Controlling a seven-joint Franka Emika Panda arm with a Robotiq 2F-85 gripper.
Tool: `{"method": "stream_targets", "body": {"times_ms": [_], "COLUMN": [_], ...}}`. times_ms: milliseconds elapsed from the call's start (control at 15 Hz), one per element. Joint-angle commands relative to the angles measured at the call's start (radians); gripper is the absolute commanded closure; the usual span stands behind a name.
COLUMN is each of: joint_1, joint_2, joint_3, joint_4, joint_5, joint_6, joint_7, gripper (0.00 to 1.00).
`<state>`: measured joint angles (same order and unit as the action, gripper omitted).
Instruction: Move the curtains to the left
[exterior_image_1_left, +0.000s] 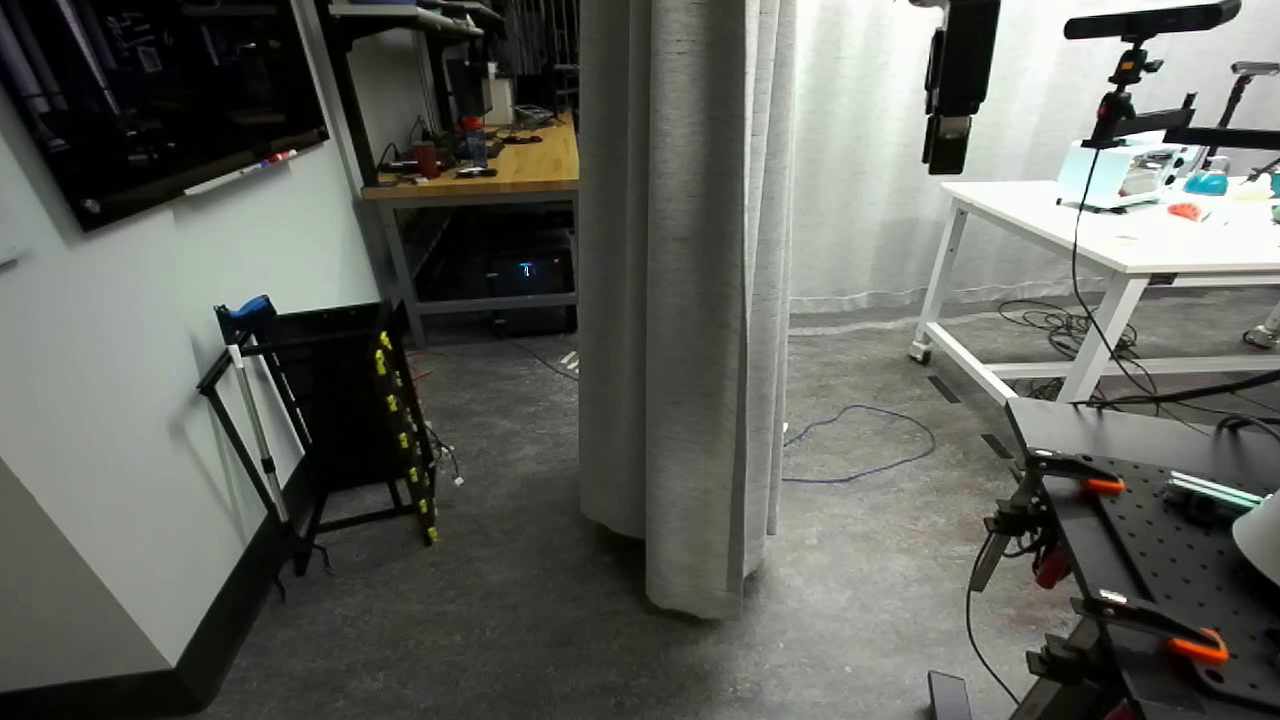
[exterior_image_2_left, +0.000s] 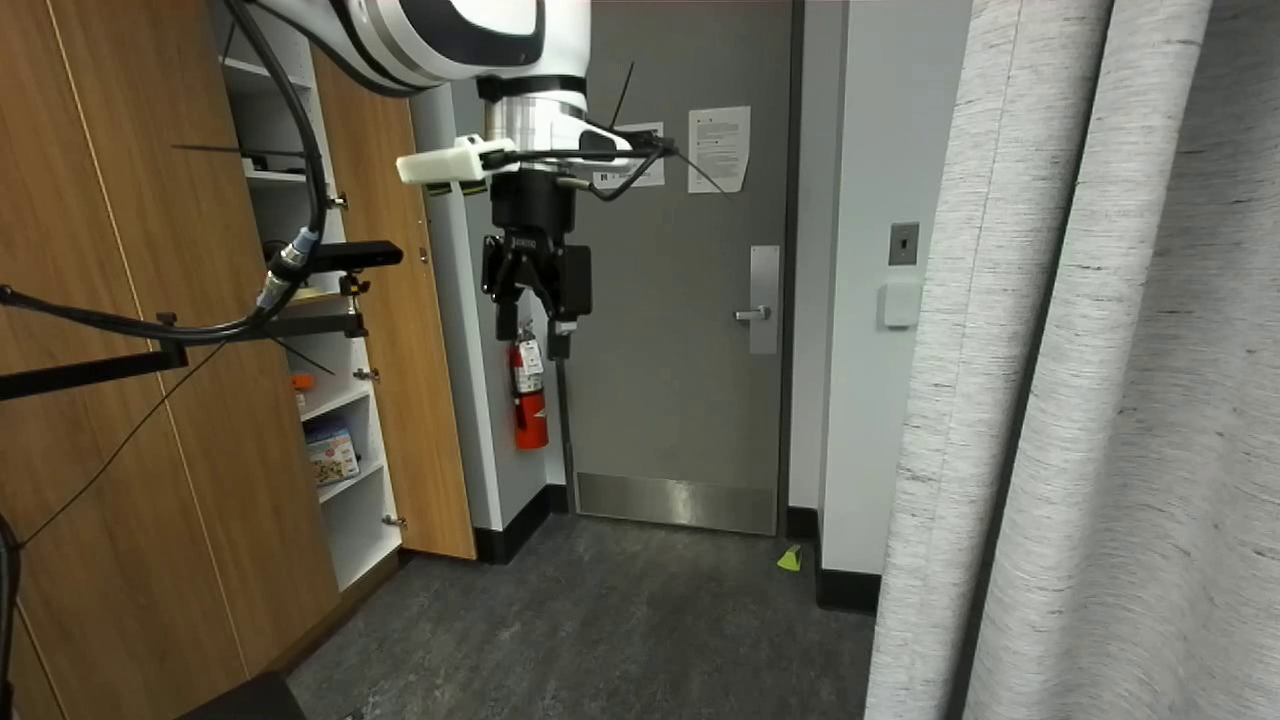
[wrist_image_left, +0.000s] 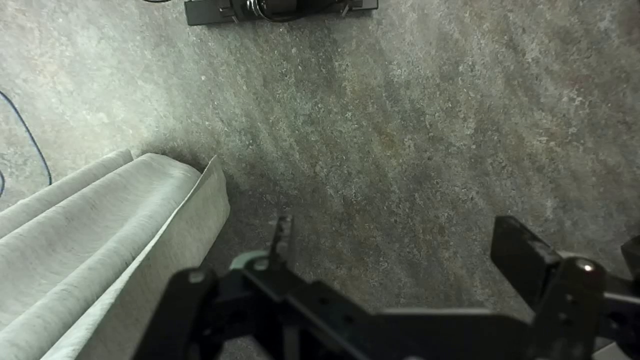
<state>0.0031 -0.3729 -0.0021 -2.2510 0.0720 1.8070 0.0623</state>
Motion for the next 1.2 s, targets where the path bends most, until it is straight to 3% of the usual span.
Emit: {"method": "stream_targets", "body": {"times_ms": [0, 333, 1133], "joint_1": [-0.005, -0.012, -0.093], "joint_2": [0.017, 0.034, 0.045], "joint_3": [0.004, -0.008, -0.060], "joint_4": [0.004, 0.012, 0.043], "joint_5": [0.003, 0.006, -0.066], "joint_6": [-0.007, 0.010, 0.251], "joint_7": [0.010, 0.005, 0.022], "gripper": [0.00, 0.00, 0.00]}}
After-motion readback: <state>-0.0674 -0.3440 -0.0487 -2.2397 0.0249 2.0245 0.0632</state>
